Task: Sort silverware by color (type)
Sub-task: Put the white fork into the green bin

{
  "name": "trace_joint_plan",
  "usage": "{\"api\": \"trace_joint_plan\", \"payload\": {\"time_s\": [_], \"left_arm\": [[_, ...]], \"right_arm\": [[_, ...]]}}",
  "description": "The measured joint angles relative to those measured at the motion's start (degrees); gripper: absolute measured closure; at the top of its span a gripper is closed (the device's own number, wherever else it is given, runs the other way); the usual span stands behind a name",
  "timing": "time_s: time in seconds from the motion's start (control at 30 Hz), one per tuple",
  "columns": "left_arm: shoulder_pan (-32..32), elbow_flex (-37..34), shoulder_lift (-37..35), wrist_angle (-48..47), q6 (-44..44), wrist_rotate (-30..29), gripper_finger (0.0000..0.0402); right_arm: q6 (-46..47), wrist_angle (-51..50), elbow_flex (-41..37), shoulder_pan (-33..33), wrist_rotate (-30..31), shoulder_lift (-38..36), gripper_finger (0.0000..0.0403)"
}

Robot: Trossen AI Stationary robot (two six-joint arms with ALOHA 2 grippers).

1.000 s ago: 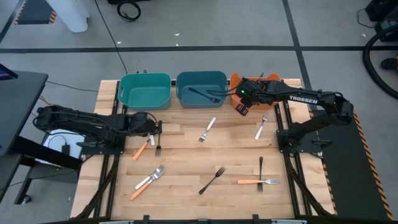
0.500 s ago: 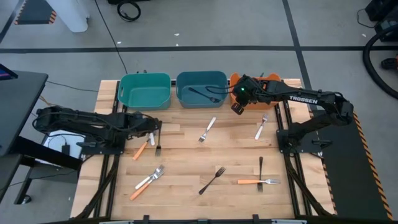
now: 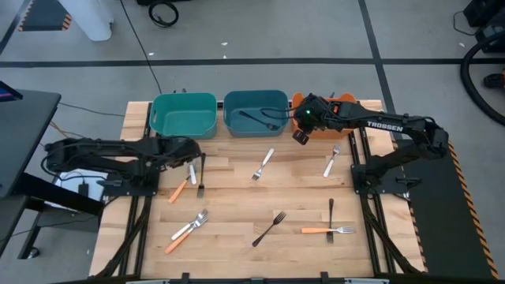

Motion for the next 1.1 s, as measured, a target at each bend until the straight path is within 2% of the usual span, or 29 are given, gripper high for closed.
{"api": "trace_joint_plan", "payload": {"time_s": [0.17, 0.37, 0.6, 0.77, 0.87, 1.03, 1.1], "left_arm": [[1.67, 0.00, 4.57, 1.20, 2.84, 2.67, 0.0285], [1.97, 0.00, 9.14, 7.06, 3.78, 3.71, 0.0285], [1.94, 0.31, 14.53, 7.01, 3.75, 4.37, 0.0285], [1.94, 0.37, 15.88, 6.77, 3.75, 4.37, 0.0286], [1.94, 0.31, 15.94, 6.11, 3.74, 4.43, 0.0305], [1.93, 0.26, 15.99, 5.35, 3.54, 4.49, 0.0372], [1.94, 0.24, 15.99, 5.37, 2.94, 4.45, 0.0387]], "right_arm": [[-0.04, 0.79, 0.00, 0.00, 0.01, 0.00, 0.0300], [-0.03, 0.83, 0.00, 0.00, 0.00, 0.00, 0.0300], [-1.44, 0.82, 0.00, 0.00, 0.31, 0.00, 0.0300], [-1.42, 0.82, 0.00, -0.07, 0.31, 0.00, 0.0300], [-1.44, 0.82, 0.00, -0.06, 0.31, 0.00, 0.0300], [-1.50, 0.82, 0.00, -0.06, 0.33, 0.00, 0.0300], [-1.51, 0.82, 0.00, -0.07, 0.38, 0.00, 0.0300]]}}
